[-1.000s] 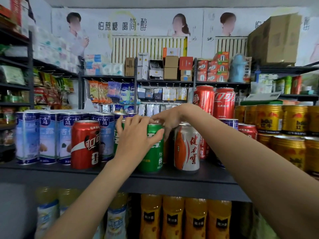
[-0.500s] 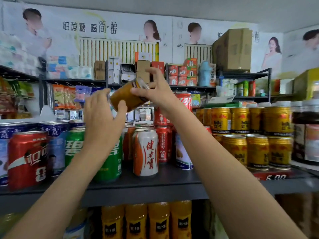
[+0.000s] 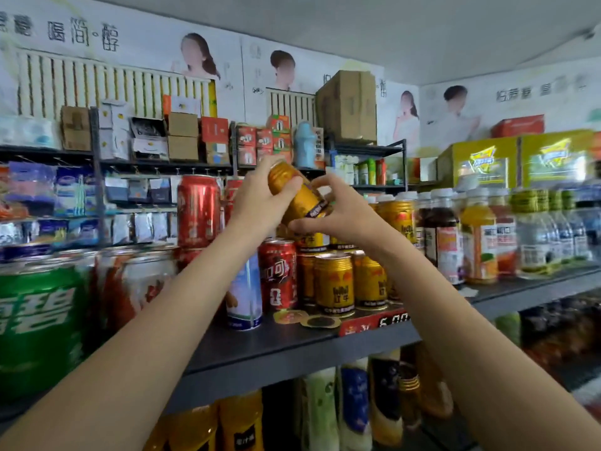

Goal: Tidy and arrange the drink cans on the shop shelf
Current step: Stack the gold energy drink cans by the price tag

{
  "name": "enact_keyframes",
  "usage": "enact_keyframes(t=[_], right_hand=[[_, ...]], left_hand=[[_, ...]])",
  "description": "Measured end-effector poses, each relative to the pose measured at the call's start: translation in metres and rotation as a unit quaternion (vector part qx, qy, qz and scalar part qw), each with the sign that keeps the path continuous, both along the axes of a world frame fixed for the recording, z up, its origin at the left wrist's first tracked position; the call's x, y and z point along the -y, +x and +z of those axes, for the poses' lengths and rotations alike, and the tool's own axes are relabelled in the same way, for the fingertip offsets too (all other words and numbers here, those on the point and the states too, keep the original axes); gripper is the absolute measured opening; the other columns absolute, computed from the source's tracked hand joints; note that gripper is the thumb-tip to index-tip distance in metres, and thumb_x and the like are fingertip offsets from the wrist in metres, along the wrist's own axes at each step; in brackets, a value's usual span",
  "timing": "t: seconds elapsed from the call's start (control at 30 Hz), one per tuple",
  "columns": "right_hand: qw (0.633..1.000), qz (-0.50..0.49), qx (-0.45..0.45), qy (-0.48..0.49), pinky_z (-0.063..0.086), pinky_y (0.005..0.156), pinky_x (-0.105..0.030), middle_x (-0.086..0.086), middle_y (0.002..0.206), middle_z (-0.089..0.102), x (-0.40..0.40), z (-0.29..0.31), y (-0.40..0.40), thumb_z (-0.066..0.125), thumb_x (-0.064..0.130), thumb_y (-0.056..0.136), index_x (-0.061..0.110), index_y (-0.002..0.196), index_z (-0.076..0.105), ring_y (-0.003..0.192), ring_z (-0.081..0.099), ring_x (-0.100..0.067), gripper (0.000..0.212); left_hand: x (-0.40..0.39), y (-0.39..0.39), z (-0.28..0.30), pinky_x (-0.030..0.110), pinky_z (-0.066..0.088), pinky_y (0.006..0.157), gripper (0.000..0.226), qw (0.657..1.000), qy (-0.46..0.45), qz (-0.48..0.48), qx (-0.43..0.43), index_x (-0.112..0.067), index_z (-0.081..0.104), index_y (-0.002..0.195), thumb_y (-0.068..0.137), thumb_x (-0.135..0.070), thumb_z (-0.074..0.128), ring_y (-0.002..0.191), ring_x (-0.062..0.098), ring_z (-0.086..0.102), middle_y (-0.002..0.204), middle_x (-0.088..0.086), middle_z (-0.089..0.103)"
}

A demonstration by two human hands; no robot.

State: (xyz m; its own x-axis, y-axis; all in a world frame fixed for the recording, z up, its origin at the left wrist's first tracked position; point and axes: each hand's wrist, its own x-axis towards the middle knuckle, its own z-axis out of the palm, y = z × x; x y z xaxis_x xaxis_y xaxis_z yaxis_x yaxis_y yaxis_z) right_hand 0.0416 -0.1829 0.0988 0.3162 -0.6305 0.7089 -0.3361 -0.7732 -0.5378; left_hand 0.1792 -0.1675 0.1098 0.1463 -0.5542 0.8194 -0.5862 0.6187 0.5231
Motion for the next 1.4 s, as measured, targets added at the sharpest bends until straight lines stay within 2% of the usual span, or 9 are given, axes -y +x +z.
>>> enact_keyframes(t=[0.3,0.43,0.57,0.7,0.83,1.07,1.17,1.23,1.4], right_hand=[[0.981,-0.114,0.059,-0.143,0.047,0.082,-0.028,-0.004,0.115,0.044,0.064,-0.022,-0.06,0.083,0.034,0.061,0.017,0.12,0.041,0.103,0.048,-0.015,0.074],[0.98,-0.1,0.066,-0.158,0.046,0.089,-0.032,-0.006,0.12,0.041,0.086,-0.03,-0.076,0.081,0.035,0.064,0.013,0.126,0.038,0.11,0.044,-0.019,0.078],[0.974,-0.152,0.026,-0.167,0.042,0.089,-0.038,-0.007,0.114,0.053,0.102,-0.025,-0.091,0.07,0.052,0.069,0.012,0.119,0.045,0.109,0.045,-0.024,0.069],[0.958,-0.202,0.011,-0.201,0.036,0.085,-0.037,-0.005,0.117,0.057,0.102,-0.03,-0.094,0.066,0.058,0.07,0.014,0.126,0.04,0.111,0.042,-0.027,0.077],[0.934,-0.27,-0.025,-0.231,0.035,0.085,-0.037,-0.008,0.117,0.054,0.097,-0.048,-0.084,0.061,0.059,0.074,0.009,0.127,0.041,0.109,0.041,-0.028,0.075],[0.89,-0.362,-0.01,-0.278,0.044,0.066,-0.036,-0.011,0.088,0.056,0.096,-0.07,-0.073,0.075,0.054,0.06,0.004,0.095,0.055,0.081,0.052,-0.029,0.064],[0.896,-0.355,-0.019,-0.265,0.044,0.069,-0.036,-0.013,0.095,0.056,0.096,-0.071,-0.075,0.077,0.05,0.06,0.002,0.108,0.055,0.085,0.053,-0.029,0.071],[0.911,-0.317,-0.034,-0.26,0.043,0.079,-0.038,-0.014,0.107,0.053,0.095,-0.071,-0.079,0.074,0.047,0.067,0.004,0.121,0.05,0.096,0.049,-0.03,0.073],[0.964,-0.199,0.046,-0.167,0.034,0.088,-0.032,-0.005,0.117,0.044,0.103,-0.059,-0.119,0.06,0.042,0.082,0.016,0.119,0.05,0.105,0.033,-0.017,0.046]], left_hand=[[0.048,-0.073,-0.007,0.027,0.051,0.082,0.045,0.994,0.004,-0.099,-0.05,-0.035,0.044,0.126,0.087,-0.021,0.062,0.106,0.011,0.05,0.12,-0.008,0.043],[0.062,-0.094,-0.006,0.024,0.049,0.084,0.053,0.998,-0.034,-0.02,0.045,-0.035,0.044,0.125,0.08,-0.019,0.069,0.11,0.012,0.048,0.124,-0.006,0.043],[0.071,-0.101,0.003,0.036,0.047,0.094,0.057,0.994,0.002,-0.001,0.113,-0.035,0.044,0.128,0.079,-0.021,0.07,0.118,0.016,0.044,0.133,-0.005,0.041],[0.069,-0.101,0.009,0.01,0.041,0.082,0.055,0.981,0.036,-0.019,0.189,-0.032,0.043,0.129,0.081,-0.019,0.068,0.111,0.006,0.043,0.132,-0.011,0.04],[0.072,-0.095,0.003,0.025,0.044,0.089,0.058,0.964,0.08,0.002,0.252,-0.036,0.041,0.129,0.081,-0.02,0.068,0.114,0.015,0.046,0.132,0.0,0.042],[0.08,-0.097,-0.014,0.037,0.037,0.103,0.058,0.946,0.095,0.015,0.309,-0.038,0.036,0.134,0.085,-0.024,0.064,0.127,0.016,0.035,0.141,-0.005,0.031],[0.082,-0.099,-0.016,0.027,0.031,0.103,0.061,0.933,0.089,0.031,0.347,-0.034,0.03,0.139,0.087,-0.028,0.06,0.133,0.016,0.029,0.147,-0.006,0.024],[0.083,-0.098,-0.016,0.034,0.025,0.107,0.064,0.916,0.086,0.078,0.384,-0.035,0.024,0.142,0.087,-0.036,0.058,0.137,0.019,0.02,0.15,-0.009,0.02],[0.08,-0.098,-0.022,0.042,0.018,0.112,0.07,0.922,0.086,0.115,0.36,-0.036,0.011,0.145,0.089,-0.038,0.054,0.139,0.02,0.01,0.151,-0.009,0.011]])
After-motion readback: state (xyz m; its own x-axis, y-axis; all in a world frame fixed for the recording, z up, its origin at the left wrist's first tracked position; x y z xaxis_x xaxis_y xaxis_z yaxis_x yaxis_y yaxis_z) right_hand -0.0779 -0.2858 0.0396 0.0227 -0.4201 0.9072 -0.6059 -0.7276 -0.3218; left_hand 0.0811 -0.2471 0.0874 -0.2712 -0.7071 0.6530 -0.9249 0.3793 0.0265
